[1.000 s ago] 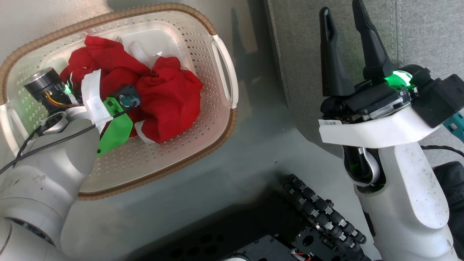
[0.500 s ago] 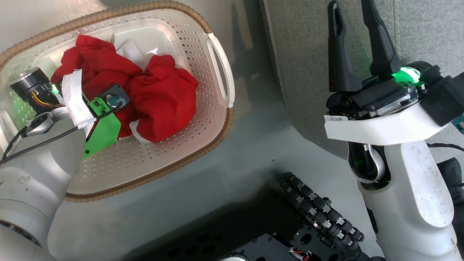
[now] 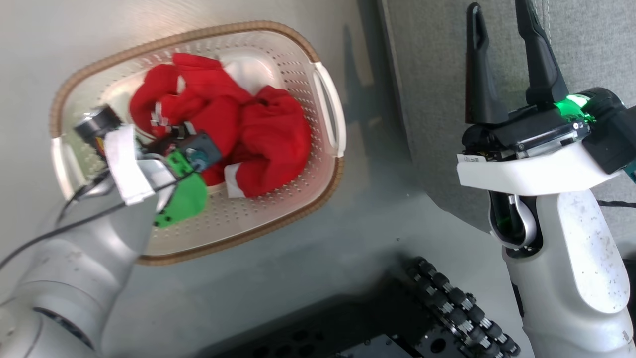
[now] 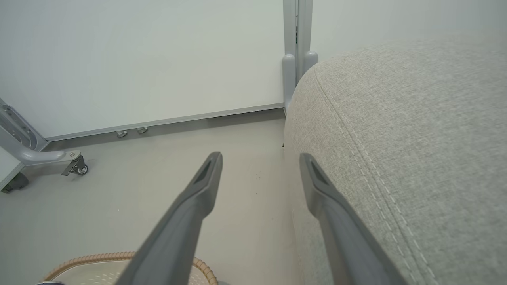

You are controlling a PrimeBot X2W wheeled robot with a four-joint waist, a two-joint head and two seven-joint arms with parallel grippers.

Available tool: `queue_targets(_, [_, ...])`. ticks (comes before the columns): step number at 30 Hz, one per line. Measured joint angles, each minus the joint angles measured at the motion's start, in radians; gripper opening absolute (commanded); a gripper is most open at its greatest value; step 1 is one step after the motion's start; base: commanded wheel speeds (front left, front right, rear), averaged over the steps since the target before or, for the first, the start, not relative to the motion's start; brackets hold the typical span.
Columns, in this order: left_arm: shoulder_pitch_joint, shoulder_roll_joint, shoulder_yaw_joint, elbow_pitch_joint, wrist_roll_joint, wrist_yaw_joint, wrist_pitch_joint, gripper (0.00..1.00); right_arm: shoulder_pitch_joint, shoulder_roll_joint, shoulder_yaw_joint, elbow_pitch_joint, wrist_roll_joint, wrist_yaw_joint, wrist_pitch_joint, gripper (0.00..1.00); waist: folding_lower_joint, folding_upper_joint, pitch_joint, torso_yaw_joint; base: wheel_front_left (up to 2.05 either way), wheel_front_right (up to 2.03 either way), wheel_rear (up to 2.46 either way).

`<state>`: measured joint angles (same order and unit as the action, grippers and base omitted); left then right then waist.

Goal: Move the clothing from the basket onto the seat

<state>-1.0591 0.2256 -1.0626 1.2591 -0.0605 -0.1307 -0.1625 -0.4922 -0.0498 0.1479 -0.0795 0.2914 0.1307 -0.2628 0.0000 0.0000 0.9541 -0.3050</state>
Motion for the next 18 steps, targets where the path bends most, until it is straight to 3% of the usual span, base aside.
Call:
queue_targets(11, [0.061, -0.083, 0.055, -0.119, -0.088, 0.016, -0.086, 0.00, 0.070, 0.001, -0.048, 0.032, -0.068, 0.000, 0.000, 1.00, 0.0000, 0.0000, -0.127, 0.088, 0.00, 0.00, 0.00])
queue_targets(18, [0.157, -0.073, 0.134, -0.312, -0.183, 0.050, -0.097, 0.00, 0.131, 0.001, -0.075, 0.056, -0.111, 0.000, 0.000, 1.00, 0.0000, 0.0000, -0.229, 0.139, 0.00, 0.00, 0.00])
